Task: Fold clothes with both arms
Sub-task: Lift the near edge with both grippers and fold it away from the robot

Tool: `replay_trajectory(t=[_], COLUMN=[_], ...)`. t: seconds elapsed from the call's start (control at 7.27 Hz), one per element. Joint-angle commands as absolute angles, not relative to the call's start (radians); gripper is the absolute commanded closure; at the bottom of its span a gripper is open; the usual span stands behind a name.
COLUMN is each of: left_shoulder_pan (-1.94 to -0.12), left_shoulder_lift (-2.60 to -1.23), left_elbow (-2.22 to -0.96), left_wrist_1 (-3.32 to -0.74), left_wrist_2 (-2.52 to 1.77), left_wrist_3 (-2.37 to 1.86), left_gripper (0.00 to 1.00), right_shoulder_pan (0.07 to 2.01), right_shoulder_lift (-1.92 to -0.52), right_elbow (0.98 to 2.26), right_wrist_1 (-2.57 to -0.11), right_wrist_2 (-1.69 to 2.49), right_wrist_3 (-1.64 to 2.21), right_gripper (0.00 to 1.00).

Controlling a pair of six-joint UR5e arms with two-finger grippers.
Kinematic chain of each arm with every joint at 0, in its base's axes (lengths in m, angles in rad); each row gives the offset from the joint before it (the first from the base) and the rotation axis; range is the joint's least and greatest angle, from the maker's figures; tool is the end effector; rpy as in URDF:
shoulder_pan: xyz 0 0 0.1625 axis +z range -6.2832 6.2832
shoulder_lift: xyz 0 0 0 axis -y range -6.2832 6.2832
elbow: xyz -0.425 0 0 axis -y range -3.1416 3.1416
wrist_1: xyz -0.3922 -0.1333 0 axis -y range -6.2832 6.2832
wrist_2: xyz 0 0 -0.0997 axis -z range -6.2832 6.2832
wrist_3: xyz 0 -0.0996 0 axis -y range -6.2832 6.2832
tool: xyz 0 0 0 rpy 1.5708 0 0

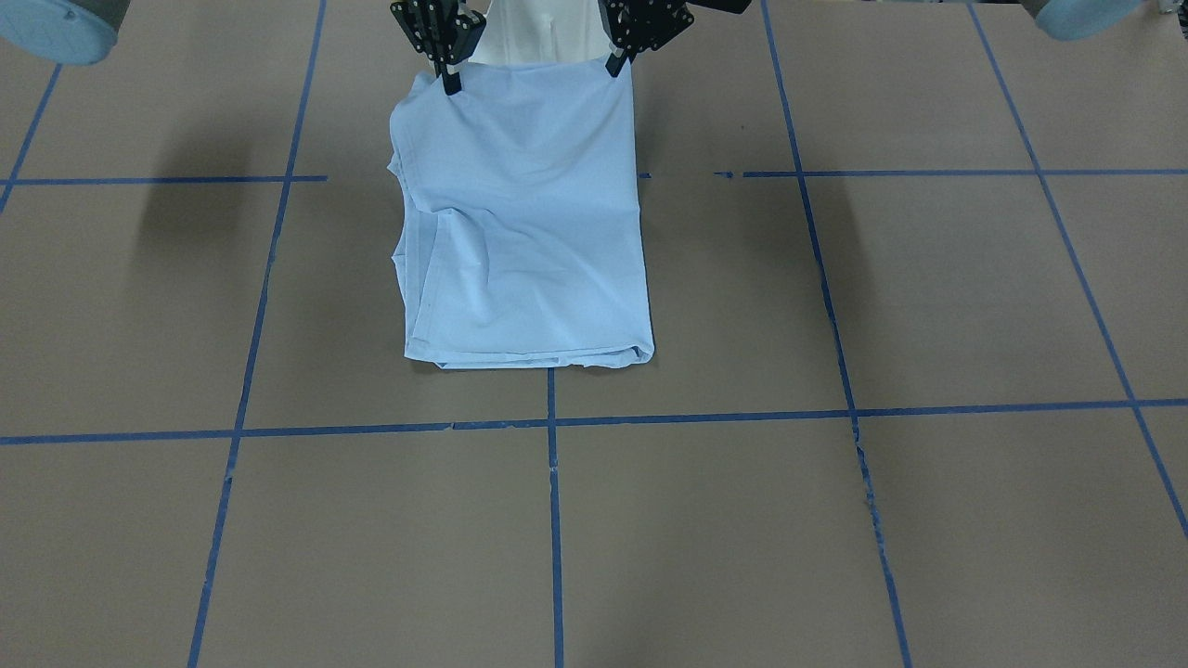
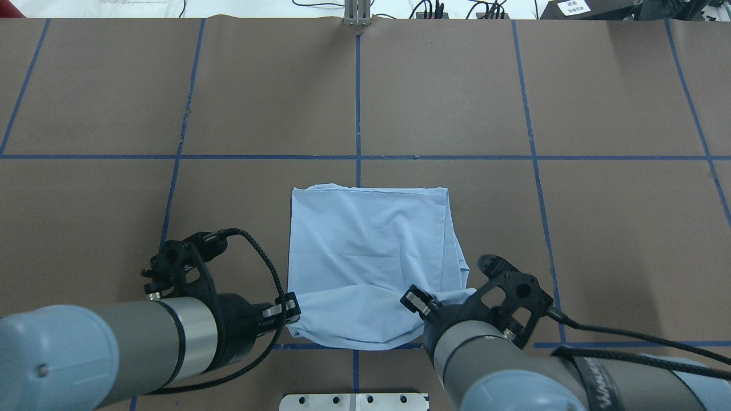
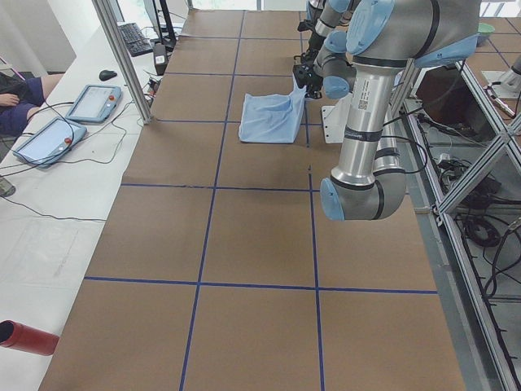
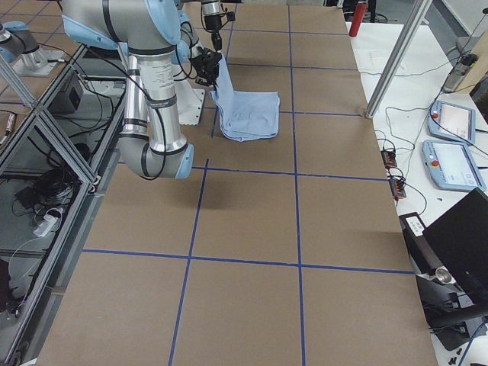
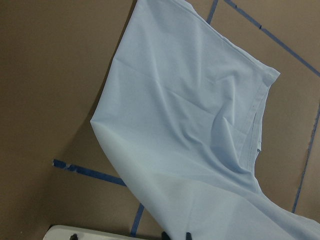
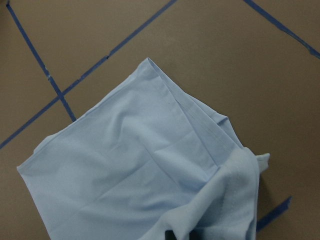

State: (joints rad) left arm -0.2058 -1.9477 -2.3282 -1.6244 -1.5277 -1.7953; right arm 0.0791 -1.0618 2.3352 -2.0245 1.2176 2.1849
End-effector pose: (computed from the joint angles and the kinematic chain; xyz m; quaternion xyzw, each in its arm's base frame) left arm 0.4141 -0.2270 0.1469 0.0126 0.5597 -0.1887 0.8069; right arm -0.4437 -0.2034 0.1495 0.0517 -0.4209 0.3726 0.8254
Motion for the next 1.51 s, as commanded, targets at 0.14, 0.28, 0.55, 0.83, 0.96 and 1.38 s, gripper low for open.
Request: replay_trajectory(t=[0.14, 0.28, 0.55, 0.83, 0.96, 1.38], left_shoulder_pan=[-0.325, -0.353, -0.408, -0.436, -0.437, -0.443], left_shoulder_lift=[-2.020, -2.035, -2.059, -2.059, -2.066, -2.114], left_elbow=[-2.134, -2.114, -1.992, -1.918, -1.886, -1.714], left_wrist_1=[-1.638, -1.640, -1.726, -1.807, -1.812, -1.925], left_wrist_2=[-1.529, -1.529, -1.531, -1.532, -1.531, -1.529], left_wrist_3=[-1.675, -1.642, -1.586, -1.556, -1.555, -1.543], left_gripper=[1.00, 1.00, 1.00, 1.00, 1.00, 1.00], right_shoulder_pan=[0.243, 0.273, 0.328, 0.347, 0.354, 0.365], right_shoulder_lift=[-1.048, -1.046, -1.045, -1.043, -0.991, -0.956], right_elbow=[2.075, 2.036, 1.965, 1.884, 1.803, 1.717], right_wrist_1=[-1.765, -1.725, -1.660, -1.573, -1.559, -1.552], right_wrist_2=[1.294, 1.295, 1.327, 1.327, 1.327, 1.327], right_wrist_3=[2.120, 2.087, 2.043, 2.025, 2.025, 2.016], right_gripper=[1.00, 1.00, 1.00, 1.00, 1.00, 1.00])
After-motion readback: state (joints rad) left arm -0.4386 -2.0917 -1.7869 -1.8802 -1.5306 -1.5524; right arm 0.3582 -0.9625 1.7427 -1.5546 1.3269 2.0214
